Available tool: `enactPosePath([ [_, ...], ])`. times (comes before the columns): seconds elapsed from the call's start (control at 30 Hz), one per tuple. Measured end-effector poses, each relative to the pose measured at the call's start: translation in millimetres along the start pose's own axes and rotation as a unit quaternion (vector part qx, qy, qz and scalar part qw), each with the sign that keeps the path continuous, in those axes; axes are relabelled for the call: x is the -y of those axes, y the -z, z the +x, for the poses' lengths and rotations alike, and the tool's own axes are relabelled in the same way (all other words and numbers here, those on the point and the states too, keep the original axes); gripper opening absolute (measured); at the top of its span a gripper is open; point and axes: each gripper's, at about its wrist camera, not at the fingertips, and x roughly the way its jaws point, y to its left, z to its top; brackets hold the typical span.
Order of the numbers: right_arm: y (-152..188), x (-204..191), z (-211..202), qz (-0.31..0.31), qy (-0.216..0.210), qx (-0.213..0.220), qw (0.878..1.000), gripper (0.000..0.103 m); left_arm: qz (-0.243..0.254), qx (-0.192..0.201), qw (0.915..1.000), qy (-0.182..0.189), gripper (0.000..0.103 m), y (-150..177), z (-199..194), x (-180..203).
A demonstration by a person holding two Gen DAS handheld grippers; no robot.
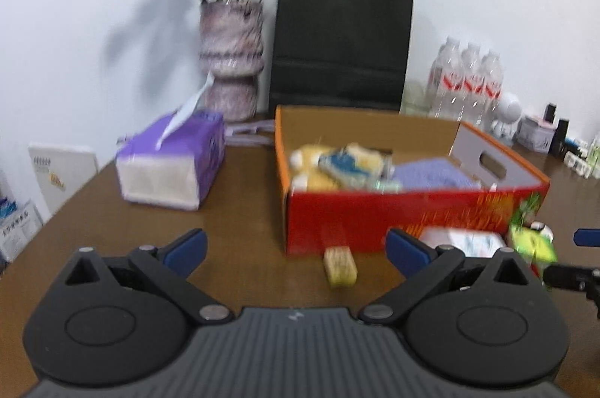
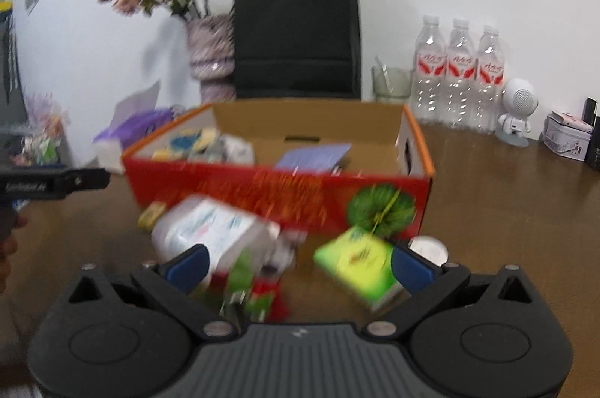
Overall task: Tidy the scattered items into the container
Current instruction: 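Grasp the red-green ribbon bow with the right tool while the left grasps the white wipes pack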
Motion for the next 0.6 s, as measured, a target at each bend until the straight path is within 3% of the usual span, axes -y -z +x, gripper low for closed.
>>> enactPosePath([
  [0.3,16,-27,3,-0.022,-0.01,-0.015,1.0,0.086,-0.008,-0.012,0.9999,-0.003,0.103,13,-17,8],
  [0.37,16,-27,9,-0.016,-0.011,-0.026,0.999,0.075,-0.011,-0.013,0.9999,0.0,0.103,11,-18,14],
  [0.4,17,-26,13,-0.007,-0.01,-0.037,0.999,0.067,-0.011,-0.013,0.9999,0.002,0.103,10,-17,18],
  [0.43,18,-24,15,0.0,-0.012,-0.044,0.999,0.049,-0.011,-0.013,0.9998,0.004,0.103,9,-17,22],
  [0.47,18,-22,14,0.007,-0.019,-0.042,0.999,0.043,-0.011,-0.013,0.9998,0.006,0.103,8,-17,26],
  [0.6,20,-11,0,0.017,-0.015,-0.024,0.999,0.038,-0.005,-0.018,0.9996,0.02,0.103,7,-8,50],
])
